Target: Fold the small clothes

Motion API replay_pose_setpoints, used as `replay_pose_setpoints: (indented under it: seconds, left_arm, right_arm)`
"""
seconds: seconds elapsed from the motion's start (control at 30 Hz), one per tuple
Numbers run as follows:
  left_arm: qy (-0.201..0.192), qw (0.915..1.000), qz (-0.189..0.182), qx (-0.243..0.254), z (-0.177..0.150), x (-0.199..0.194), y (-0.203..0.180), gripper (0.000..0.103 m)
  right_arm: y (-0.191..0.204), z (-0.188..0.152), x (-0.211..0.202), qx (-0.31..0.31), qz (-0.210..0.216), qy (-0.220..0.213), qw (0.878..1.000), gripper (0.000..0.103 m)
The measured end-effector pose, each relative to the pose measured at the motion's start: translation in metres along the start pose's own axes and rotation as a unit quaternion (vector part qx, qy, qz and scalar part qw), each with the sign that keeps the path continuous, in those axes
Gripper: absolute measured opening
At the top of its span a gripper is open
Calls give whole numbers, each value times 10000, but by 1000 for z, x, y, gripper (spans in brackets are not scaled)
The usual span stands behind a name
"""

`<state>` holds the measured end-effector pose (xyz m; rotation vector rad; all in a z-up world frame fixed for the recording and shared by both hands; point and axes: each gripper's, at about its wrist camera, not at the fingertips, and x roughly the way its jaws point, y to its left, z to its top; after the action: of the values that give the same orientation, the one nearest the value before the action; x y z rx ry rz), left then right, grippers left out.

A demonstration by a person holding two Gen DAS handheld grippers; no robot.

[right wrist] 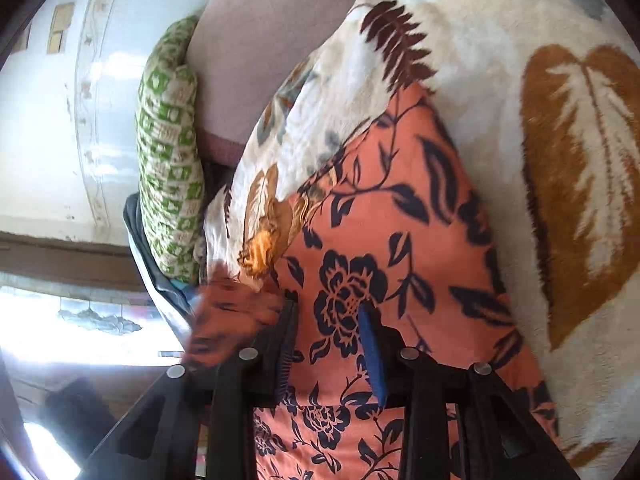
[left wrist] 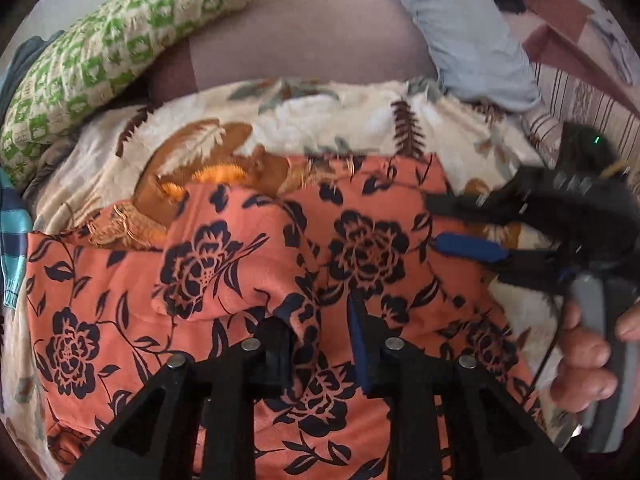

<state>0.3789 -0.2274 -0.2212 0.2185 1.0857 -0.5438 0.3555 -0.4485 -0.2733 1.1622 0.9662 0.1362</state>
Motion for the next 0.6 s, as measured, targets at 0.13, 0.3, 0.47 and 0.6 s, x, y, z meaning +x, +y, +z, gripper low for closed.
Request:
replay_pose_setpoints:
  seconds: [0.13,0.3,0.47,0.6]
  left_arm:
    - [-57,9999,-133,-53,-18,-20,26,38]
    - [-971,9949,-106,-236,-25,-93,74,73]
    - [-832,9894,898,-778,-32,-91,146,73]
    - [-69,9806,1114,-1612,-55,-48,196,73]
  right_arm:
    - [9,3,-7,-242,-72,-117,9996,79]
    - [47,-17,10,-1210,-258,-35,9923,79]
    - [90,-60,26,-2489,-402,13,9677,79]
    - [126,-104,44,-3705,-976,-184,9235,79]
